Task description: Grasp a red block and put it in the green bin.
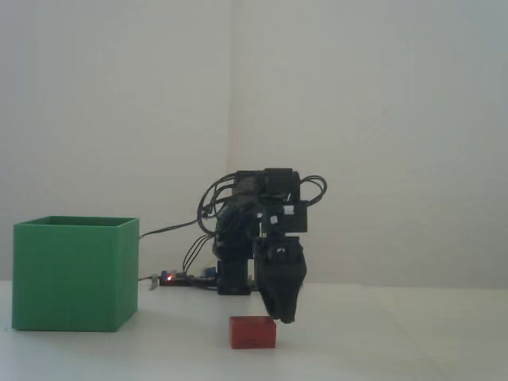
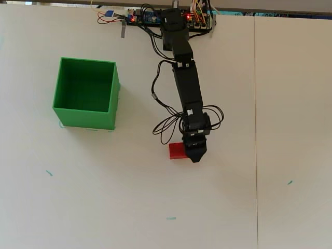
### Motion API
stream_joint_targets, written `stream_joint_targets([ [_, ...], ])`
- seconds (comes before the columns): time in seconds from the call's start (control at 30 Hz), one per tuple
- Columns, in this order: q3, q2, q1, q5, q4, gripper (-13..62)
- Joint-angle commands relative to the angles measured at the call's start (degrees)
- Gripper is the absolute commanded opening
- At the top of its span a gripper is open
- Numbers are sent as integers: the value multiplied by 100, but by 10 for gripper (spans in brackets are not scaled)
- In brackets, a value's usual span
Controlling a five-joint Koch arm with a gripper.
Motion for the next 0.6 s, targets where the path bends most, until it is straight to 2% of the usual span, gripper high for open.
stream_joint_targets([
  [0.0, -211, 9, 35, -26, -26, 349],
  [0.57, -360, -97, 255, -79, -35, 349],
])
